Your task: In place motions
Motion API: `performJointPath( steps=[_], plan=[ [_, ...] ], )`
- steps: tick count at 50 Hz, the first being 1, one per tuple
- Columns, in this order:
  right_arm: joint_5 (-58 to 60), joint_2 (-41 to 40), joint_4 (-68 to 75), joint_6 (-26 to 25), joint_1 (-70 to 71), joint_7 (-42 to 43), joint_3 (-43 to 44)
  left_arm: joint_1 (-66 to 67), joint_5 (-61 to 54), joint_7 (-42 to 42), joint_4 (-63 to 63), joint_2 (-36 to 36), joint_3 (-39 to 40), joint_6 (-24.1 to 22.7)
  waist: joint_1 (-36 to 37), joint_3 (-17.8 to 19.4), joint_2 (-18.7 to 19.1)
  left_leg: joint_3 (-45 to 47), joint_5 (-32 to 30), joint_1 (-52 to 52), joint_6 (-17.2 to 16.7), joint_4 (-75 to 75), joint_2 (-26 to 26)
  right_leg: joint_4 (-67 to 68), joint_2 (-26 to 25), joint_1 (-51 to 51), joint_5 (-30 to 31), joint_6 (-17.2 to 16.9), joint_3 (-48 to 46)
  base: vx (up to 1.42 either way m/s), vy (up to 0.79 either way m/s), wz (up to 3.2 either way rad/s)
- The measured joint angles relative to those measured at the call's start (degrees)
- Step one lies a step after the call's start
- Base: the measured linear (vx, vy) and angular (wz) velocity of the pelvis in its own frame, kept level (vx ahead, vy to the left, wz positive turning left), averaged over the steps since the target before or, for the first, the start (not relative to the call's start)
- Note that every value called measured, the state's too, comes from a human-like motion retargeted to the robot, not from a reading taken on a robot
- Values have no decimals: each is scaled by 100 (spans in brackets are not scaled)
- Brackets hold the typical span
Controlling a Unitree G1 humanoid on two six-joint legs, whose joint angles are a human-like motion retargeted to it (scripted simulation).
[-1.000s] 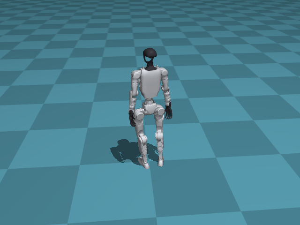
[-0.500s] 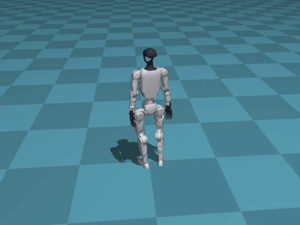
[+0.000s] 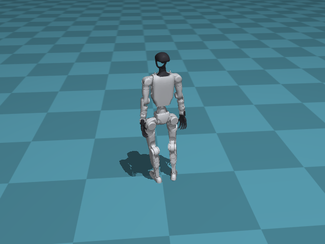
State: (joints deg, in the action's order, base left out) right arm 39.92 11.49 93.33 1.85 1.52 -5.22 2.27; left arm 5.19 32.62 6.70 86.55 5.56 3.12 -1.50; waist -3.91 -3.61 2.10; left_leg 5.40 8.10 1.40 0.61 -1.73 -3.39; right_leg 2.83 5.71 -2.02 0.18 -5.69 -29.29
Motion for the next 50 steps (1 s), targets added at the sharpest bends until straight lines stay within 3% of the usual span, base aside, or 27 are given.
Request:
performJointPath(
  steps=[50],
  plan=[
    [38, 7, 8, -8, -3, -30, 19, -14, -5, 3, 9, 6, -16, 0, -34, -2, 12, -41, 0, 1, 4, -1, -29, -26, -11, -17, 3, 26, -48, 0, 0, 0]
  ],
)
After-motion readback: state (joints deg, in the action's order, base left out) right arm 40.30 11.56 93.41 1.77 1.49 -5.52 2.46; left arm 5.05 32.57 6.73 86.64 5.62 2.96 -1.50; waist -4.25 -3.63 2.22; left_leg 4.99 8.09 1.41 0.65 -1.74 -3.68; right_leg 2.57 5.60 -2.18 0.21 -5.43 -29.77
